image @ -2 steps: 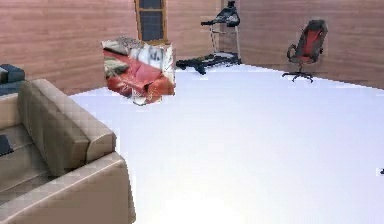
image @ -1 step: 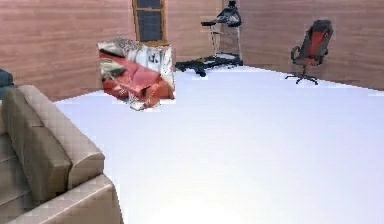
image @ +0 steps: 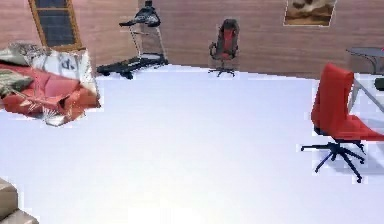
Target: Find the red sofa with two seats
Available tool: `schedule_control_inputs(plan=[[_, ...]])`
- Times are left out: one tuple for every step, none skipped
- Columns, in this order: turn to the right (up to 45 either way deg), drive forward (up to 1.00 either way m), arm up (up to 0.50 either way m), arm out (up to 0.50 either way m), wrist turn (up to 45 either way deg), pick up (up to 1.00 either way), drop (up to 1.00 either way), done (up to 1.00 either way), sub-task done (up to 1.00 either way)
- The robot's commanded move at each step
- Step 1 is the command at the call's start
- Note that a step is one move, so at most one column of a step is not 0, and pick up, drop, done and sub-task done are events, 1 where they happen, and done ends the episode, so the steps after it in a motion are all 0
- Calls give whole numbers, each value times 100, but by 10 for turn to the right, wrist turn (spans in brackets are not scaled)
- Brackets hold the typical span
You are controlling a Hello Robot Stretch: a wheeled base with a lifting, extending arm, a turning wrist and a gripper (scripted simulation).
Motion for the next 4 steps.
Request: schedule_control_inputs(plan=[[0,80,0,0,0,0,0,0,0],[-390,0,0,0,0,0,0,0,0],[0,35,0,0,0,0,0,0,0],[-120,0,0,0,0,0,0,0,0]])
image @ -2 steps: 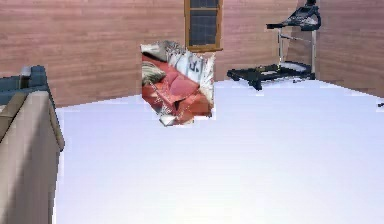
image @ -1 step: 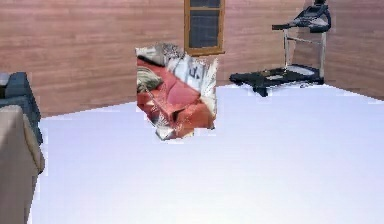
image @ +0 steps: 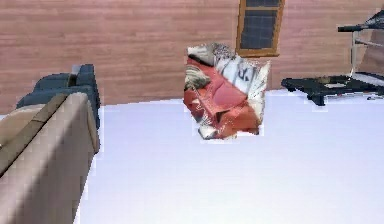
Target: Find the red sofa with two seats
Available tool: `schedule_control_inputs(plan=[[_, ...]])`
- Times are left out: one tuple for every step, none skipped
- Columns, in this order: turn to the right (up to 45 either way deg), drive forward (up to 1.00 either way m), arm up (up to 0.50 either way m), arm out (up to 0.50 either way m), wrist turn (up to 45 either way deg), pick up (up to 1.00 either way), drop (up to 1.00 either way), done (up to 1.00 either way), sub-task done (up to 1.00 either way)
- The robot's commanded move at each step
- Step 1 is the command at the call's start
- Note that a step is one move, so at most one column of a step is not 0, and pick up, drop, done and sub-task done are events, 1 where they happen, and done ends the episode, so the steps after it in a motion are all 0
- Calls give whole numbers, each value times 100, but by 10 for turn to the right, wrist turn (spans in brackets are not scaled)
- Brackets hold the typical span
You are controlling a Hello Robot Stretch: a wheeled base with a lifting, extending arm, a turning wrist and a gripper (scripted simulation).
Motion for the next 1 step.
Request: schedule_control_inputs(plan=[[0,100,0,0,0,0,0,0,0]])
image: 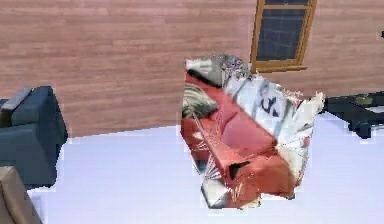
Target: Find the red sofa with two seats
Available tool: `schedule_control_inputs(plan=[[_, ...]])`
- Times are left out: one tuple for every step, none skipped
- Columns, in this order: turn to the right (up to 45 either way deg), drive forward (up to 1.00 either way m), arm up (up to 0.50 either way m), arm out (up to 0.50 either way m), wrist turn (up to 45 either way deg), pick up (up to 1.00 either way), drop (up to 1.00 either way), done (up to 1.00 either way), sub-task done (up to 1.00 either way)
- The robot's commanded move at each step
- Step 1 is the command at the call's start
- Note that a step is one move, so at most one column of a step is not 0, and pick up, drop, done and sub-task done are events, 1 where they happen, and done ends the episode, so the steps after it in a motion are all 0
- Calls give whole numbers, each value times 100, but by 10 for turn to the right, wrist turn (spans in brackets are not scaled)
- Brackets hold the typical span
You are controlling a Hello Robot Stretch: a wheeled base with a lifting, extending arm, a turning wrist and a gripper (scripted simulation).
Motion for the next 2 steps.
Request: schedule_control_inputs(plan=[[0,40,0,0,0,0,0,0,0],[120,0,0,0,0,0,0,0,0]])
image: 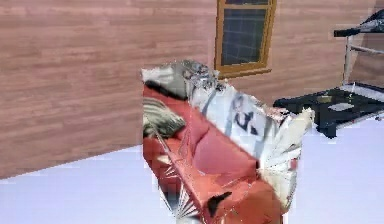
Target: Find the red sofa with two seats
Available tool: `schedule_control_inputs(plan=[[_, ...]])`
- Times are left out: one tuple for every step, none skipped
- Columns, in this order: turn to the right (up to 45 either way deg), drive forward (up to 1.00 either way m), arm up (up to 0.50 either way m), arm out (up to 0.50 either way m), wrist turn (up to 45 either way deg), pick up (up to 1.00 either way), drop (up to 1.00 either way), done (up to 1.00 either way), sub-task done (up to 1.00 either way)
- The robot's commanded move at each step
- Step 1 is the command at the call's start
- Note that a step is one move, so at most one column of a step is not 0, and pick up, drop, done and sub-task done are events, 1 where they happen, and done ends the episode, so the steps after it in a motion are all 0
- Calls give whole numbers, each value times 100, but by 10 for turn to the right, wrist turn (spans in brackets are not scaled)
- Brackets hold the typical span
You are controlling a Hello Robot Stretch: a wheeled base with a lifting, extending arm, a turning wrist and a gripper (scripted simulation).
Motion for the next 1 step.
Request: schedule_control_inputs(plan=[[0,0,0,0,0,0,0,100,0]])
